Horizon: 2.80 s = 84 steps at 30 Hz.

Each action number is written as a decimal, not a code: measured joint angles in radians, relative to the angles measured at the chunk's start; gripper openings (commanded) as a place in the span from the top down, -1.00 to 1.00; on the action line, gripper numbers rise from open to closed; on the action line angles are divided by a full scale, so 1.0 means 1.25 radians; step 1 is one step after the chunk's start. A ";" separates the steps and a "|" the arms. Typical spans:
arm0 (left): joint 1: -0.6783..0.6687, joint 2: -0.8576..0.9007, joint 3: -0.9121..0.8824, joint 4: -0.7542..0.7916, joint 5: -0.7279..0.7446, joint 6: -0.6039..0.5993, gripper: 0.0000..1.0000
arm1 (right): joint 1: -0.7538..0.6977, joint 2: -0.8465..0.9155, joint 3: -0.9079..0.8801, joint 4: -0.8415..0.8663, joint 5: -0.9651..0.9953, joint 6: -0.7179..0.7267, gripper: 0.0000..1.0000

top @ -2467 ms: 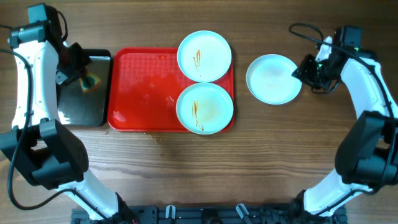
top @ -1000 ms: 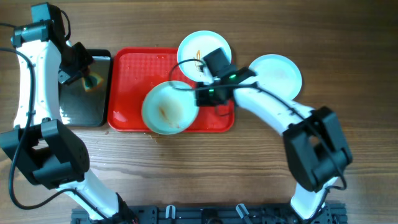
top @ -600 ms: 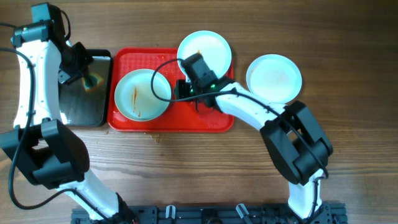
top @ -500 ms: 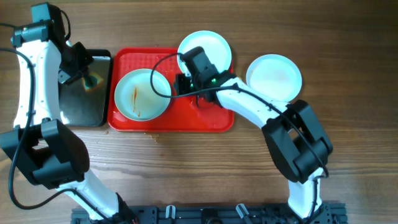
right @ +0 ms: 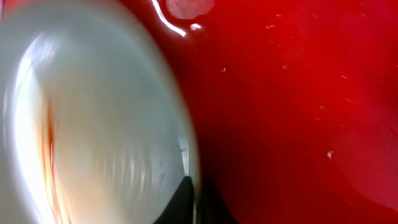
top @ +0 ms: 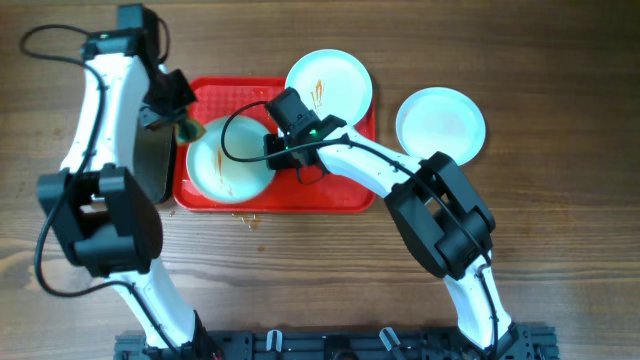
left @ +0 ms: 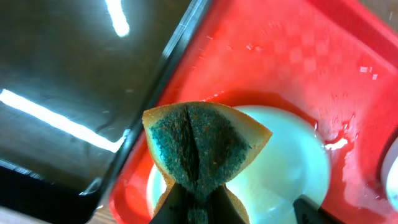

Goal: Clean dirty plates on tray and stack at the side
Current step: 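Scrub the held plate with the sponge in the left gripper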

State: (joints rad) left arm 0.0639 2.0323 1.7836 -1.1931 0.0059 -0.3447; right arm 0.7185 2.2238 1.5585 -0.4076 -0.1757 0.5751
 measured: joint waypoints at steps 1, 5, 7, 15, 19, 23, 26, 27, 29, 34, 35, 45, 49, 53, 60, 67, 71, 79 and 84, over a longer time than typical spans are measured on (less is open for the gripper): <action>-0.014 0.014 0.000 0.006 0.000 0.009 0.92 | 0.000 0.000 0.000 -0.002 0.002 0.002 0.92; -0.055 0.079 0.000 0.038 0.001 0.025 0.92 | -0.001 0.000 0.000 -0.003 0.002 0.003 0.91; -0.067 0.117 0.000 0.041 0.001 0.027 0.92 | -0.002 0.000 0.000 -0.003 0.001 0.003 0.92; -0.092 0.101 -0.149 0.063 -0.004 -0.003 0.92 | -0.012 0.000 0.000 0.004 0.004 0.001 0.91; -0.089 0.068 -0.239 0.066 0.070 -0.006 0.92 | -0.014 0.000 0.000 0.010 0.014 -0.001 0.92; -0.082 0.066 -0.272 0.060 0.204 0.083 0.92 | -0.022 0.000 0.000 0.009 0.031 -0.015 0.91; -0.077 0.063 -0.289 0.091 0.232 0.111 0.92 | -0.025 0.000 0.000 0.009 0.038 -0.020 0.91; -0.076 0.058 -0.296 0.114 0.245 0.117 0.92 | -0.027 0.000 0.000 0.009 0.046 -0.021 0.91; -0.076 0.054 -0.302 0.183 0.276 0.123 0.92 | -0.042 0.000 0.000 0.013 0.071 -0.021 0.91; -0.081 0.053 -0.298 0.389 0.260 0.049 0.92 | -0.057 0.000 0.000 0.022 0.109 0.002 0.91; -0.086 0.052 -0.294 0.393 0.239 0.032 0.92 | -0.057 0.000 0.000 0.023 0.108 0.006 0.91; -0.112 -0.056 -0.309 0.362 0.033 -0.035 0.92 | -0.022 0.000 0.000 0.020 0.038 0.005 0.91; -0.110 -0.154 -0.308 0.358 0.035 -0.022 0.92 | -0.008 0.000 0.000 0.021 0.010 -0.006 0.90; -0.110 -0.156 -0.314 0.300 0.035 0.003 0.92 | -0.010 0.000 0.000 0.023 0.002 -0.013 0.89; -0.110 -0.147 -0.513 0.451 0.010 0.011 0.92 | -0.010 0.000 0.000 0.027 -0.003 -0.016 0.89; -0.110 -0.174 -0.608 0.585 0.004 0.011 0.92 | -0.012 0.000 0.000 0.027 -0.006 -0.019 0.78; -0.093 -0.174 -0.606 0.571 0.081 0.011 0.92 | -0.012 0.000 0.000 0.022 -0.017 -0.031 0.66; -0.010 -0.168 -0.480 0.363 0.321 0.044 0.92 | -0.018 0.000 0.000 0.022 -0.021 -0.034 0.66; 0.018 -0.200 -0.446 0.273 0.290 0.074 0.92 | -0.018 0.000 0.000 0.022 -0.021 -0.034 0.64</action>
State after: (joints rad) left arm 0.0860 1.7828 1.2263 -0.8524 0.3683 -0.2520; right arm 0.6960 2.2238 1.5585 -0.3801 -0.2020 0.5327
